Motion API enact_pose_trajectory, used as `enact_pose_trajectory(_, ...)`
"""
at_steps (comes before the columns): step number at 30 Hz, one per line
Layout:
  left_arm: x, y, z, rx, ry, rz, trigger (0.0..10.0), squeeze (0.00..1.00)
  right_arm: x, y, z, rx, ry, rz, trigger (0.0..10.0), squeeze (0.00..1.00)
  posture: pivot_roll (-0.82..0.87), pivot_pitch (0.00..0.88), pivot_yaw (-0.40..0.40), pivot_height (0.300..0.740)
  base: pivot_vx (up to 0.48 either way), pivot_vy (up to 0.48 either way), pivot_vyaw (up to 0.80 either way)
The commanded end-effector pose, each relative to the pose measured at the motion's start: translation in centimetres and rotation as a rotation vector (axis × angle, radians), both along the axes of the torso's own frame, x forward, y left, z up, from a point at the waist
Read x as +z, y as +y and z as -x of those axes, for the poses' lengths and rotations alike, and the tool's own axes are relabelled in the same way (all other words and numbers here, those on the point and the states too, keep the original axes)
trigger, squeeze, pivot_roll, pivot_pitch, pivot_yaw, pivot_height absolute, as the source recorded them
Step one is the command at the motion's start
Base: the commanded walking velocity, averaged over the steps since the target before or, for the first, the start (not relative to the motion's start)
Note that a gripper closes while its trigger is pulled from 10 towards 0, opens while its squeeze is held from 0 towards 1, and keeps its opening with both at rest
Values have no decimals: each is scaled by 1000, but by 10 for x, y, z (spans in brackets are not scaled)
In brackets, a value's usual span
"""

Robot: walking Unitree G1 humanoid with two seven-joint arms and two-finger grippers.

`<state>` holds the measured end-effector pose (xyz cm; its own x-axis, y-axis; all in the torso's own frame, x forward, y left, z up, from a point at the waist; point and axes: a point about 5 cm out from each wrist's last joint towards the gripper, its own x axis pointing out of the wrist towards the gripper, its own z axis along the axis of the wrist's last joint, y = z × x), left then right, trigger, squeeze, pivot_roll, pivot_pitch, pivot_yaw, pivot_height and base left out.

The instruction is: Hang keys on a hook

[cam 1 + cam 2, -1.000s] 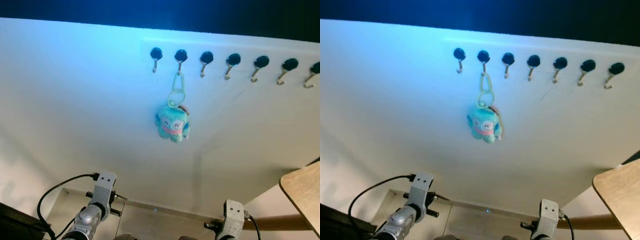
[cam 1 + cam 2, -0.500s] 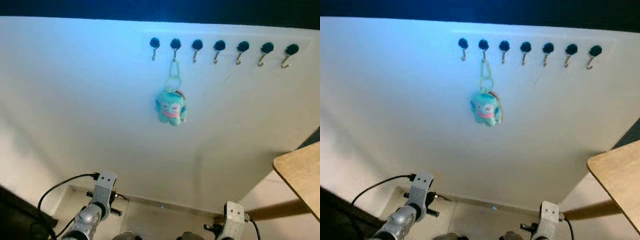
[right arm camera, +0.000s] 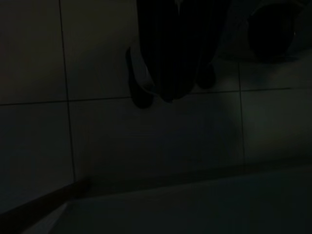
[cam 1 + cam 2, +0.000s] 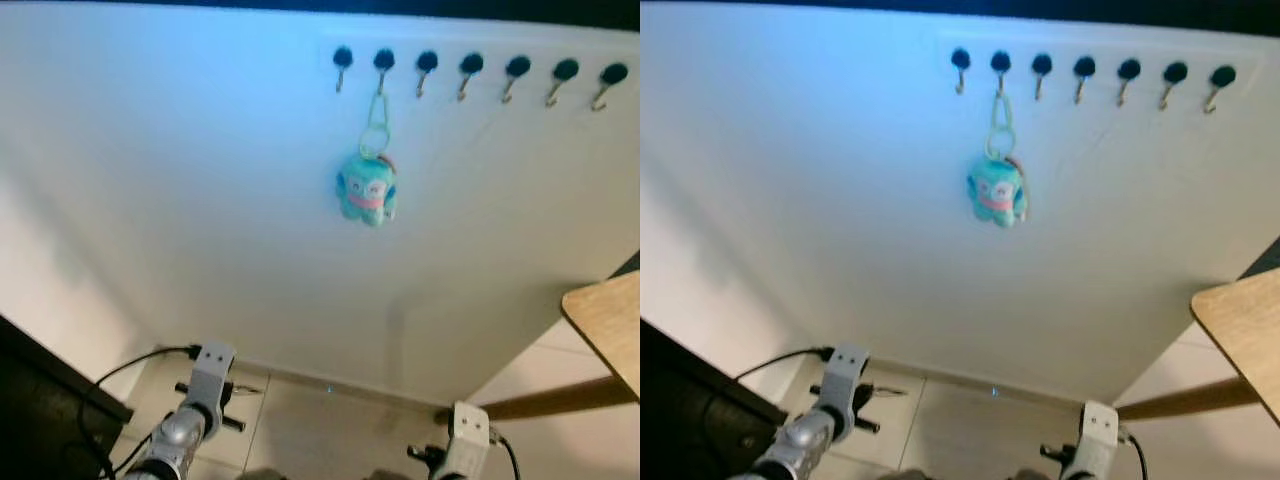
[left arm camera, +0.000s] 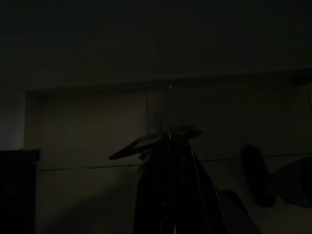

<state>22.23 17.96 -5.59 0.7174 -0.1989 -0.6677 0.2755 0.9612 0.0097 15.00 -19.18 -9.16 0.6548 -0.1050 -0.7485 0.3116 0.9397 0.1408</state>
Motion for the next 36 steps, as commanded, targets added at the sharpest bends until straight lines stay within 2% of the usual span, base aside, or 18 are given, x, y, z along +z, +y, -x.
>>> enact_pose_trajectory(1, 2, 2, -4, -8, -5, -13, 10000, 0, -2, 0, 4, -17, 17, -7, 10000, 0, 30, 48, 29, 740, 0, 0, 0)
enact_pose_trajectory(5, 5, -1, -7, -44, -24, -18, 10000, 0, -2, -1, 4, -20, 18, -8, 10000, 0, 29, 48, 29, 740, 0, 0, 0)
enact_pose_trajectory(11, 5, -5, -8, -83, -28, -26, 10000, 0, -2, -1, 3, -23, 19, -9, 10000, 0, 31, 49, 29, 740, 0, -480, 0)
enact_pose_trajectory(13, 5, -3, -8, -40, -23, -16, 10000, 0, -2, -2, 3, -21, 19, -7, 10000, 0, 30, 49, 28, 740, 0, 0, 0)
enact_pose_trajectory(18, 11, 4, -13, -23, -83, -50, 10000, 0, 2, -2, -3, 14, -13, 5, 10000, 0, 31, 49, 28, 740, 0, 0, 0)
enact_pose_trajectory(21, 17, 11, -19, 16, -135, -46, 10000, 0, 7, 0, -12, 44, -71, 8, 10000, 0, 37, 50, 29, 740, 0, 0, 0)
enact_pose_trajectory(22, 27, 19, -28, 72, -196, -32, 10000, 0, 15, -1, -24, 96, -142, 32, 10000, 0, 32, 50, 30, 740, 0, 0, 0)
enact_pose_trajectory(24, 29, 21, -30, 84, -208, -29, 10000, 0, 17, -1, -26, 109, -157, 39, 10000, 0, 32, 50, 30, 740, 0, 0, 0)
enact_pose_trajectory(25, 38, 23, -36, 49, -259, -13, 10000, 0, 23, -1, -35, 146, -203, 59, 10000, 0, 32, 52, 29, 740, 0, 0, 0)
enact_pose_trajectory(26, 38, 23, -36, 49, -259, -13, 10000, 0, 23, -1, -35, 146, -203, 59, 10000, 0, 32, 52, 29, 740, 0, 0, 0)
enact_pose_trajectory(31, 72, 18, -57, -233, -428, -9, 10000, 0, 49, 10, -68, 318, -391, 140, 10000, 0, 34, 51, 21, 740, 0, 0, 0)
enact_pose_trajectory(32, 72, 18, -57, -233, -428, -9, 10000, 0, 49, 10, -68, 318, -391, 140, 10000, 0, 34, 51, 21, 740, 0, 0, 0)
enact_pose_trajectory(34, 98, 13, -72, -338, -519, 35, 10000, 0, 63, 19, -82, 423, -485, 190, 10000, 0, 39, 51, 14, 740, 0, 0, 0)
enact_pose_trajectory(36, 125, 5, -84, -447, -587, 87, 10000, 0, 78, 25, -94, 471, -572, 221, 10000, 0, 41, 52, 13, 740, 0, 0, 0)
